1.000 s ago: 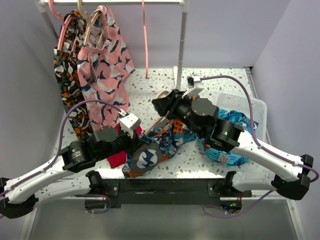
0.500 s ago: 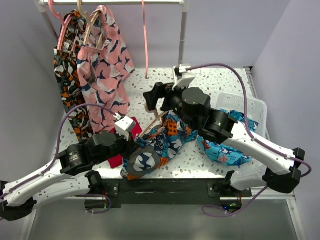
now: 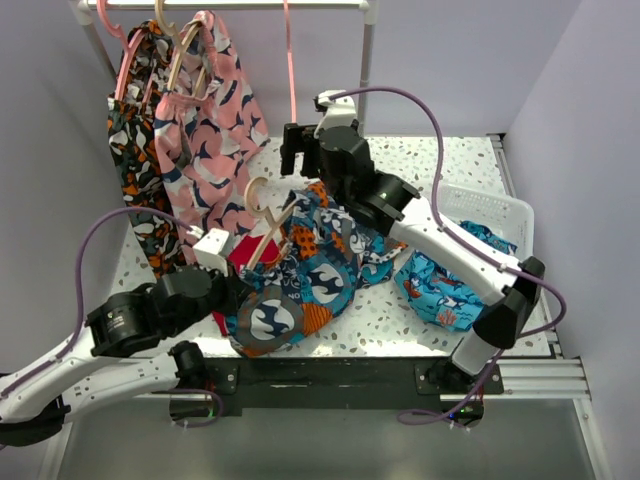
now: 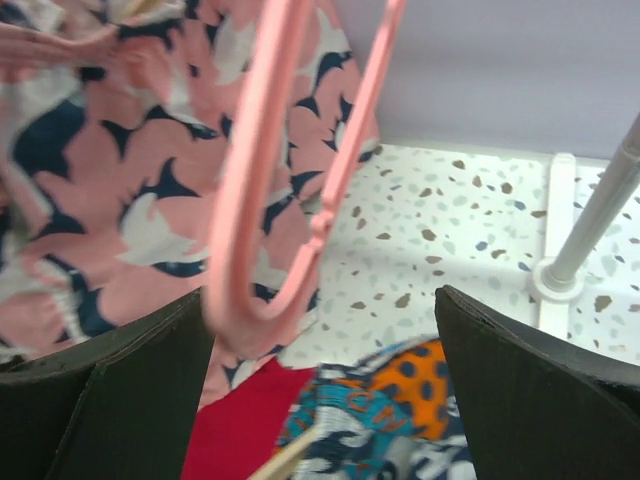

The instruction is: Place the shorts on the hanger

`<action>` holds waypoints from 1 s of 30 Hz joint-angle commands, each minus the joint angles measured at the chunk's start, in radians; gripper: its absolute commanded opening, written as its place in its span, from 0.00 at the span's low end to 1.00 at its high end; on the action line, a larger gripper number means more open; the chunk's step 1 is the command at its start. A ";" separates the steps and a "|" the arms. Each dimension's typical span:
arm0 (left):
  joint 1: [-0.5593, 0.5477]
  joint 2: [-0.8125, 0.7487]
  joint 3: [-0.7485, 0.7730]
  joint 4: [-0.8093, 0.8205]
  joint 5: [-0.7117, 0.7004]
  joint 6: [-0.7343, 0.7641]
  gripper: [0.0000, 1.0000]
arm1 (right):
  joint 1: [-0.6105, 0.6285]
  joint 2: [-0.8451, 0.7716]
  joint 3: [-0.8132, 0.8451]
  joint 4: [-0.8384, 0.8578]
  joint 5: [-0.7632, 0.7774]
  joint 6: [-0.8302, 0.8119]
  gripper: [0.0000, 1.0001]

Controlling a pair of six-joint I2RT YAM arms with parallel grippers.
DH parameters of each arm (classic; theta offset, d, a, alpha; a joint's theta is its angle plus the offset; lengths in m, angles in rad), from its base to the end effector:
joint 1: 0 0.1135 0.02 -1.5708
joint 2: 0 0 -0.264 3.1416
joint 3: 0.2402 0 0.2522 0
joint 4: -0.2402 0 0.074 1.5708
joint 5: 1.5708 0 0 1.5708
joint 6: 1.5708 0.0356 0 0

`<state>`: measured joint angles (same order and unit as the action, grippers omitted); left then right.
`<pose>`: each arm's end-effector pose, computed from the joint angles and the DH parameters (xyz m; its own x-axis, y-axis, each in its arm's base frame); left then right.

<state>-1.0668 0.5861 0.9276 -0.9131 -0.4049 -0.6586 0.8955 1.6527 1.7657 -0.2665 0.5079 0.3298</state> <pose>0.0608 -0.0813 0.3404 -0.6013 -0.0746 -0.7956 0.3501 0.8704 -0.3462 0.2524 0.2874 0.4478 -0.2140 0.1855 -0.9591 -0.3300 0.9104 0.2497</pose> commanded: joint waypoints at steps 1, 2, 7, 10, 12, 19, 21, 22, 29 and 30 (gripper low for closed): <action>0.005 0.026 0.111 -0.084 -0.161 -0.081 0.00 | -0.009 0.013 0.038 0.087 0.061 -0.034 0.91; 0.005 0.038 0.129 -0.124 -0.185 -0.090 0.00 | -0.010 0.024 0.040 0.093 0.081 -0.040 0.89; 0.005 0.151 0.256 -0.161 -0.343 -0.061 0.00 | -0.010 0.019 0.011 0.153 0.136 -0.052 0.86; 0.005 0.240 0.338 -0.173 -0.416 -0.018 0.00 | -0.012 0.022 0.026 0.145 0.162 -0.067 0.85; 0.007 0.285 0.387 -0.175 -0.455 0.007 0.00 | -0.013 0.028 0.040 0.133 0.173 -0.077 0.85; 0.057 0.403 0.482 -0.052 -0.505 0.186 0.00 | -0.020 0.022 0.048 0.119 0.182 -0.080 0.84; 0.135 0.415 0.491 0.019 -0.442 0.240 0.00 | -0.021 0.021 0.046 0.116 0.182 -0.080 0.84; 0.168 0.429 0.490 0.038 -0.414 0.287 0.00 | -0.023 0.019 0.044 0.112 0.182 -0.078 0.84; 0.415 0.454 0.462 0.221 -0.180 0.402 0.00 | -0.027 -0.005 0.017 0.105 0.178 -0.072 0.85; 0.465 0.461 0.468 0.236 -0.119 0.416 0.00 | -0.027 -0.005 0.015 0.102 0.176 -0.072 0.85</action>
<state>-0.7166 1.0401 1.3640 -0.8677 -0.6701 -0.3466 0.8745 1.7107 1.7676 -0.1837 0.6632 0.2642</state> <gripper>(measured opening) 0.109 0.847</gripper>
